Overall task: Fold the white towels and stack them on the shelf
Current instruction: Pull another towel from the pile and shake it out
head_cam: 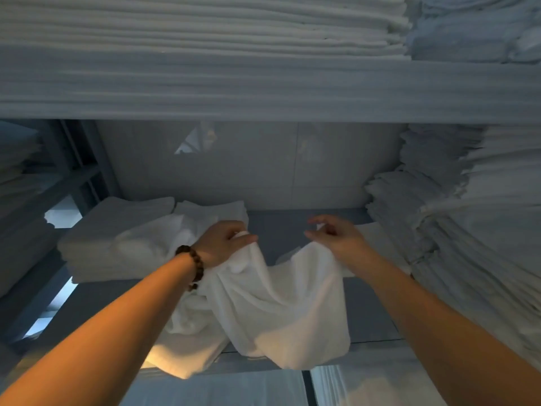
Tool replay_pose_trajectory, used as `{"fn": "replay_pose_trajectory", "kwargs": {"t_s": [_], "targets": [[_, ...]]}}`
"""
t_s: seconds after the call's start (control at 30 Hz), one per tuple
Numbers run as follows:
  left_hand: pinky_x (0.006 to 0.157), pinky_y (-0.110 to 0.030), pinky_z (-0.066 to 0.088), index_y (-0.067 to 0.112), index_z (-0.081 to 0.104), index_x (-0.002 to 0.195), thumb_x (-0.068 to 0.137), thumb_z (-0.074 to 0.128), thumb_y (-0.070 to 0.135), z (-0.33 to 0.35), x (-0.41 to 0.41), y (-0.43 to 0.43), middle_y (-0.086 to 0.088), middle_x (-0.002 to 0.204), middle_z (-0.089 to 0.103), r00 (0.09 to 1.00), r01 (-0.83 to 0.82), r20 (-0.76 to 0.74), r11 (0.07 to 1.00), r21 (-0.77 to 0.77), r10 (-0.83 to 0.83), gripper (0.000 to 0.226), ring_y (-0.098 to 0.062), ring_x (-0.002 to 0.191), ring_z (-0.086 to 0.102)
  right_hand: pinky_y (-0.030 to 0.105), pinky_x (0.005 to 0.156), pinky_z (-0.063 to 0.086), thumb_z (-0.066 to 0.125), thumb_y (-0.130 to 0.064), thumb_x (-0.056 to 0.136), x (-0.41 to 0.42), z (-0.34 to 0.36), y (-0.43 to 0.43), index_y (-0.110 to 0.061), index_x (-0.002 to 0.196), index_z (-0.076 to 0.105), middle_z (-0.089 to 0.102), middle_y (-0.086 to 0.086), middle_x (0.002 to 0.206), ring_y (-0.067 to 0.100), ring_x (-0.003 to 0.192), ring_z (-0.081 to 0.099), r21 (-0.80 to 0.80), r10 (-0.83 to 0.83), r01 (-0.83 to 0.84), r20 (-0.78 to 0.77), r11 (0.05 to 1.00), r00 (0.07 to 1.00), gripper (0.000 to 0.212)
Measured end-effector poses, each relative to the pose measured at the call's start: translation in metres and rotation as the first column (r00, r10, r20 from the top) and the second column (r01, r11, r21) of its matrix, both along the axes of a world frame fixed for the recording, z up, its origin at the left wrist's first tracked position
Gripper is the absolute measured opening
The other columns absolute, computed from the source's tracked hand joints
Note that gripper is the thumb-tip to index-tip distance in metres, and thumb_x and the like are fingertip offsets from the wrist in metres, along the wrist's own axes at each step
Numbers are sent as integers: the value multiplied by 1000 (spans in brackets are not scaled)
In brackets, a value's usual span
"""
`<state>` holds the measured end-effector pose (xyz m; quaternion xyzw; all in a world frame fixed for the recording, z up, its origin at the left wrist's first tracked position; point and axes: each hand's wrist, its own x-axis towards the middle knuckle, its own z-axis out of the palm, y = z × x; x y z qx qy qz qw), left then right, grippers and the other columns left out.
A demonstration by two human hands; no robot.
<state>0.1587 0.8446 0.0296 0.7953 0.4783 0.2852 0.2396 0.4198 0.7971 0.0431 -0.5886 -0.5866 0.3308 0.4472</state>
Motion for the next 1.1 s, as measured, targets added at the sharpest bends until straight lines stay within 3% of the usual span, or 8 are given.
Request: {"fn": "replay_pose_trajectory", "kwargs": {"t_s": [0.13, 0.23, 0.37, 0.5, 0.7, 0.83, 0.97, 1.1], "targets": [[64, -20, 42, 31, 61, 74, 88, 61, 33, 12, 37, -14, 9, 72, 62, 986, 160, 69, 980, -120, -153, 14, 2, 66, 56, 8, 66, 37, 76, -20, 77, -36, -4, -7, -18, 125, 58, 55, -4, 102, -2, 71, 44, -19, 258, -262, 260, 965, 931, 52], [69, -20, 45, 31, 67, 89, 86, 64, 34, 15, 43, -21, 7, 81, 65, 979, 197, 87, 971, -138, -186, 5, -6, 76, 59, 27, 64, 34, 73, -15, 80, -44, -7, -7, -4, 89, 67, 55, 9, 80, 13, 65, 44, -62, 286, -279, 201, 958, 937, 16], [73, -26, 47, 34, 64, 87, 84, 66, 32, 11, 25, -25, 1, 88, 65, 991, 133, -6, 984, -118, -134, 4, -14, 84, 60, 26, 57, 33, 71, -19, 81, -37, -10, -4, -2, 69, 57, 48, 6, 64, 17, 60, 44, -47, 162, -156, 203, 987, 966, 24], [64, -18, 40, 31, 67, 72, 84, 66, 32, 5, 7, -28, 12, 79, 66, 994, -24, 101, 991, -135, 38, 12, -4, 76, 59, 11, 51, 31, 78, -17, 74, -31, -16, -4, -12, 77, 64, 51, -3, 68, 7, 60, 43, -24, 166, -165, 237, 986, 957, 15], [56, -24, 41, 25, 64, 78, 89, 58, 33, 3, -42, -13, 5, 75, 65, 827, -498, 257, 864, -78, 500, 15, -14, 69, 59, 26, 89, 34, 72, -17, 80, 16, -25, 1, 1, 106, 65, 54, 17, 111, 29, 106, 51, -74, 148, -131, 644, 989, 750, 32], [61, -25, 43, 24, 64, 89, 87, 61, 30, 0, -57, -13, -2, 85, 65, 752, -581, 306, 806, -107, 583, 7, -17, 73, 60, 25, 74, 41, 68, -12, 83, 31, -26, -3, 3, 86, 69, 66, 18, 89, 28, 84, 59, 84, -24, -22, 508, 996, 861, 16], [50, -10, 40, 38, 57, 112, 82, 68, 31, 4, -7, -29, 6, 70, 50, 919, -263, 252, 948, -179, 303, 33, -6, 62, 51, 2, 67, 40, 72, -10, 79, -7, -19, -7, -9, 83, 74, 67, -6, 75, -4, 68, 59, 97, 61, -90, 269, 991, 961, 4], [61, -10, 41, 33, 61, 105, 80, 70, 33, -2, 47, -41, 10, 82, 58, 993, -31, 110, 982, -188, 52, 26, -6, 76, 56, 12, 70, 47, 74, -7, 77, -45, -14, -9, -8, 82, 75, 71, 2, 78, -4, 64, 61, 109, 145, -154, 84, 982, 986, 6]]}}
